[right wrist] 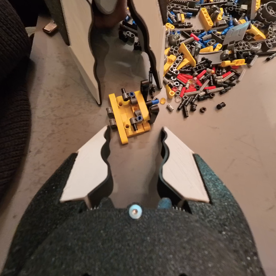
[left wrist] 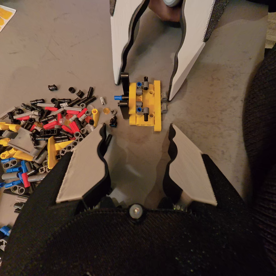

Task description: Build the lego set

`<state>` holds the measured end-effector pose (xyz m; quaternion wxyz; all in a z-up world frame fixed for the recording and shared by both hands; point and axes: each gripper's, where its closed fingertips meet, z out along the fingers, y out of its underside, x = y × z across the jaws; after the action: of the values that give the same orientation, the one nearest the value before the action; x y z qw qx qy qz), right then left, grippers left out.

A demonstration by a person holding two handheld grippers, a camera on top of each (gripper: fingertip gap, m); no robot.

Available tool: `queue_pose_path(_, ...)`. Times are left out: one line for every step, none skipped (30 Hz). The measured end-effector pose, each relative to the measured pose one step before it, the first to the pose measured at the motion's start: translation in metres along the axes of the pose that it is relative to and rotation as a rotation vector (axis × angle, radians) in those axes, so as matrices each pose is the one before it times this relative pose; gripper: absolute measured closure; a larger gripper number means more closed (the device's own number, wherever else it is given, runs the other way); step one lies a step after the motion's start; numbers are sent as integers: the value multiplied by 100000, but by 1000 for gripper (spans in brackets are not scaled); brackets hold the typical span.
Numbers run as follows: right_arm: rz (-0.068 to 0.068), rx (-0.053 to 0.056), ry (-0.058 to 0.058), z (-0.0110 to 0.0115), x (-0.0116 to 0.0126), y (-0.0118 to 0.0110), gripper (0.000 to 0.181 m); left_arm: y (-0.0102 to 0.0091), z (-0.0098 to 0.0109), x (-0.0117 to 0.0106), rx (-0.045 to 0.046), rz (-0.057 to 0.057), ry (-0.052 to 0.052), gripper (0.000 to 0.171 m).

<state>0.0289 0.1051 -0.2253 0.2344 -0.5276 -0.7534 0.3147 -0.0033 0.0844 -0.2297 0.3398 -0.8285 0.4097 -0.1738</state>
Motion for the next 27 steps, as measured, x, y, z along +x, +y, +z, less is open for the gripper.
queue_pose_path(-1135,255,-982,-56,-192,3,119,0,0,-1,2,7,-1,89)
queue_pose_path(-1110,238,-1012,-68,-180,2,127,-1,0,-5,16,-61,36,89)
queue_pose_path(-593,96,-527,-43,-80,32,130,-12,-8,-23,85,-137,-89,90)
queue_pose_path(289,-75,-298,-41,-17,46,130,-33,-47,-232,300,-590,-1399,89)
queue_pose_path(212,-374,-377,-103,-37,98,130,-83,-167,-787,986,-1250,-4425,85)
queue_pose_path(-165,-729,-48,-182,13,172,130,-222,-345,-506,2520,-617,-2010,82)
queue_pose_path(22,-915,-388,-236,15,240,130,-538,-553,-380,4341,-2161,-650,84)
queue_pose_path(434,-817,-76,-257,81,243,130,-870,-724,-502,5817,-3325,-1165,86)
queue_pose_path(558,-1216,824,-277,228,279,130,-1086,-809,-253,6974,-3360,552,87)
queue_pose_path(338,-1498,1859,-276,365,312,130,-1140,-801,-272,7359,-3528,532,88)
queue_pose_path(837,-1454,2454,-309,488,323,130,-983,-717,-456,6489,-3486,-461,89)
queue_pose_path(1225,-1319,2856,-319,614,339,130,-717,-603,-536,4973,-3110,-1004,90)
queue_pose_path(1450,-1183,3217,-351,711,396,130,-511,-492,-545,3570,-2618,-1248,89)
queue_pose_path(1784,-1140,3634,-411,817,482,130,-377,-423,-641,2731,-2290,-2297,89)
queue_pose_path(2164,-1193,3826,-440,884,559,130,-317,-398,-817,2272,-2166,-3597,89)
queue_pose_path(2577,-1097,3569,-441,887,601,131,-218,-425,-1193,1759,-2364,-5976,89)
queue_pose_path(2795,-934,3251,-426,850,626,131,-150,-473,-1556,1419,-2673,-7776,89)
queue_pose_path(2918,-776,3057,-454,829,666,131,-136,-505,-1649,1433,-3376,-7622,90)
queue_pose_path(3069,-648,3094,-471,854,710,131,-261,-497,-1328,2094,-3976,-4994,90)
queue_pose_path(3200,-537,3611,-511,946,763,130,-410,-491,-947,2743,-3881,-2429,90)
queue_pose_path(3215,-274,3617,-523,946,802,130,-484,-488,-838,3184,-3452,-2120,90)
queue_pose_path(3174,-111,2355,-496,756,762,130,-458,-429,-715,2874,-2579,-1693,90)
queue_pose_path(2870,222,1061,-414,523,637,130,-371,-353,-616,2178,-1967,-1342,90)
queue_pose_path(2055,740,332,-294,322,448,130,-299,-262,-459,1640,-1537,-759,90)
queue_pose_path(1132,838,99,-205,159,288,129,-268,-212,-432,1275,-965,-908,90)
queue_pose_path(303,642,148,-164,56,173,127,-289,-216,-475,1235,-54,-1488,90)
queue_pose_path(-348,574,499,-139,17,78,125,-367,-292,-556,1455,1212,-2205,91)
